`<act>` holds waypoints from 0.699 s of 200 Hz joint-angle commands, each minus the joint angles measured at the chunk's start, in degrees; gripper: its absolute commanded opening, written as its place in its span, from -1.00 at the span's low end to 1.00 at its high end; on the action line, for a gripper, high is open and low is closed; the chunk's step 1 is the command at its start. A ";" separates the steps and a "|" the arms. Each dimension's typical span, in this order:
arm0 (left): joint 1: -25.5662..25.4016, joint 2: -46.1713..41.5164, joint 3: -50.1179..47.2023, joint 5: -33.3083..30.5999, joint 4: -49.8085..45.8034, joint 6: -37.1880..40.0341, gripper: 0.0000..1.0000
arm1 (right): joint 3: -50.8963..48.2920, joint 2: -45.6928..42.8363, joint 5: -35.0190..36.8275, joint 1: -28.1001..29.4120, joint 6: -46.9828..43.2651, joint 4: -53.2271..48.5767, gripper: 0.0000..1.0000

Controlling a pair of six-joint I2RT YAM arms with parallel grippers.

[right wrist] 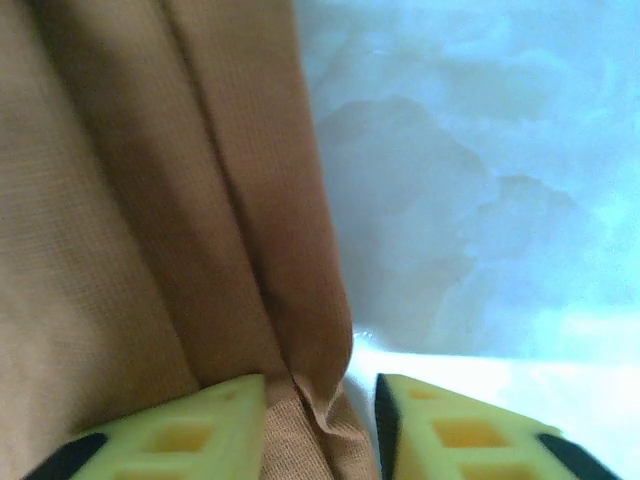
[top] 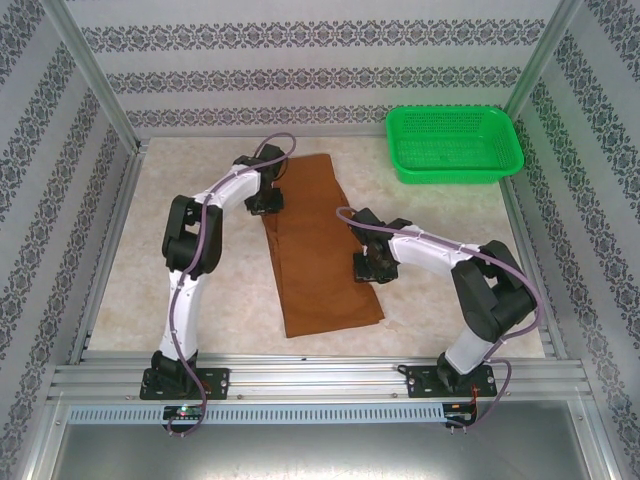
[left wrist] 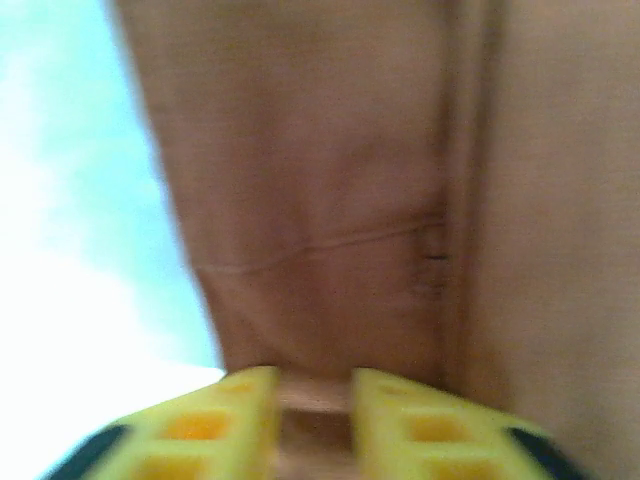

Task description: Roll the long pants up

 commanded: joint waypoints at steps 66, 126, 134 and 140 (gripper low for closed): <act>2.20 -3.00 5.44 5.57 4.79 0.57 0.04 | 7.23 -0.25 -1.47 -2.03 -2.28 -0.05 -0.20; 2.55 11.31 26.25 12.55 -2.89 -0.94 -0.03 | 6.65 0.33 -1.94 -2.58 -2.33 0.93 -0.21; 2.60 12.61 27.79 13.00 -3.42 -1.26 -0.04 | 6.30 -0.01 -1.93 -2.77 -2.27 1.14 -0.21; 2.70 13.36 28.73 12.66 -3.87 -1.68 -0.04 | 6.01 -0.24 -2.02 -2.91 -2.15 1.28 -0.21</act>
